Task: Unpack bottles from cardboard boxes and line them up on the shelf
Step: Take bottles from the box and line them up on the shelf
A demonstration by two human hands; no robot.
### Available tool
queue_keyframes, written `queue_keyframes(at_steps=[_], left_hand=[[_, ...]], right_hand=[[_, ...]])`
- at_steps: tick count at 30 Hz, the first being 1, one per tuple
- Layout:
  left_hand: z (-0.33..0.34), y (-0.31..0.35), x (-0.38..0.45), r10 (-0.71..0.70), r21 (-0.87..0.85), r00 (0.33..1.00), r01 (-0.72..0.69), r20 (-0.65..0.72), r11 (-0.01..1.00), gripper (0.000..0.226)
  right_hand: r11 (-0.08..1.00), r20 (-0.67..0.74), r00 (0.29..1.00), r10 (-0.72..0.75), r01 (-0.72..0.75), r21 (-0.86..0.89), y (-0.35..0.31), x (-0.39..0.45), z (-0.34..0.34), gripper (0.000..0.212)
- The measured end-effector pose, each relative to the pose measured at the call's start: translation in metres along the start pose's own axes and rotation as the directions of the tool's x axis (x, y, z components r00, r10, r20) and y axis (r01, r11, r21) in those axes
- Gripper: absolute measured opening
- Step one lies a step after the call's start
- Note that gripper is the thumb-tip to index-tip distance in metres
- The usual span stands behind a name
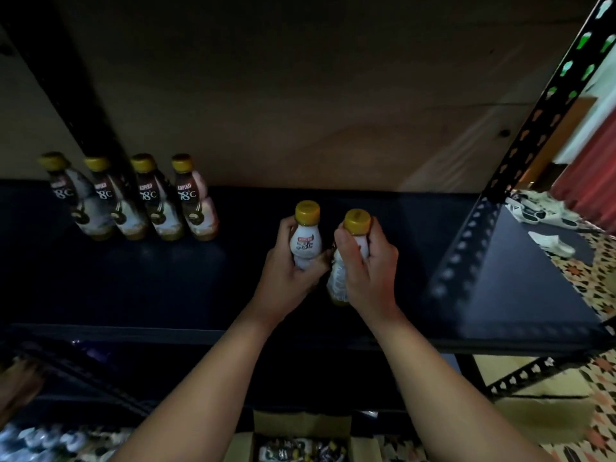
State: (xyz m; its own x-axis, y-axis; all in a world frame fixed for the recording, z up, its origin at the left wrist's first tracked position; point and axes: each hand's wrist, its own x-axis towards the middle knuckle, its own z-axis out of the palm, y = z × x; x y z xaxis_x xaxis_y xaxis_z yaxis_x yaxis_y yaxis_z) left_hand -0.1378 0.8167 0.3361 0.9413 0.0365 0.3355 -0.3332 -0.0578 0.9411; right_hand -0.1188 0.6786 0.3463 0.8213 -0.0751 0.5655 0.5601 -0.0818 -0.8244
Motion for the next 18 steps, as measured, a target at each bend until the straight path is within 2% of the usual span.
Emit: queue_keyframes(at_steps=[9, 14, 16, 18], left_hand=[[-0.013, -0.014, 0.044, 0.016, 0.095, 0.999, -0.013, -0.035, 0.995, 0.051], [-0.018, -0.013, 0.049, 0.011, 0.116, 1.000, -0.009, -0.011, 0.993, 0.045], [-0.021, -0.011, 0.046, -0.034, 0.085, 0.999, 0.032, 0.021, 0.996, 0.055], [-0.026, -0.013, 0.040, -0.052, 0.077, 0.998, 0.049, 0.029, 0.996, 0.071]], right_hand=[[0.995, -0.029, 0.999, 0.020, -0.023, -0.094, 0.027, 0.040, 0.012, 0.039], [0.992, 0.011, 0.993, 0.115, -0.114, -0.061, 0.020, 0.043, 0.012, 0.031], [0.985, 0.042, 0.984, 0.171, -0.170, -0.032, 0.018, 0.040, 0.008, 0.022], [0.975, 0.078, 0.973, 0.219, -0.221, 0.018, 0.020, 0.034, 0.001, 0.035]])
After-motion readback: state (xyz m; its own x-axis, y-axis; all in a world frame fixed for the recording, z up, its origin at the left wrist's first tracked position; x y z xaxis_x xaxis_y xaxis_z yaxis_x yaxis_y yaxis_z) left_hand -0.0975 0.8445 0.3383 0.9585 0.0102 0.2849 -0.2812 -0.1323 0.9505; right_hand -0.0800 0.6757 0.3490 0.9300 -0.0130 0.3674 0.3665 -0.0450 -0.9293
